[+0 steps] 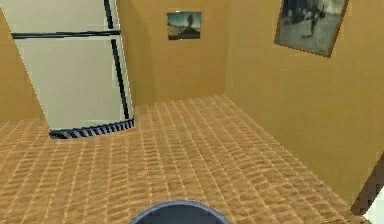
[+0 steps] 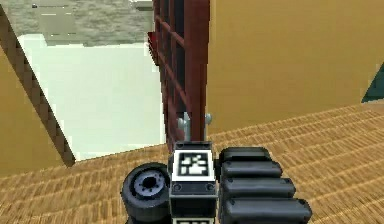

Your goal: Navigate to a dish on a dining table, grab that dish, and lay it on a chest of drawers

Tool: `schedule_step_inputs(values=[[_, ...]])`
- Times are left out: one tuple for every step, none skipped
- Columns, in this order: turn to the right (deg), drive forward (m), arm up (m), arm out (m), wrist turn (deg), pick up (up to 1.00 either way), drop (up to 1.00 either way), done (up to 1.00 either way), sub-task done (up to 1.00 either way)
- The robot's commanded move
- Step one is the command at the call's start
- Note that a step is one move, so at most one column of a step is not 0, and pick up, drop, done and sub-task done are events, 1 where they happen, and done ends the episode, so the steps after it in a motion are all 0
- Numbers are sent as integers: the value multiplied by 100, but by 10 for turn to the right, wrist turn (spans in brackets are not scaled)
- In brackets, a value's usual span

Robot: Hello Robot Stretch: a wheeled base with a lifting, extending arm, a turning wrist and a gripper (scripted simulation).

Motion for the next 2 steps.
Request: schedule_step_inputs(values=[[450,0,0,0,0,0,0,0,0],[120,0,0,0,0,0,0,0,0]])
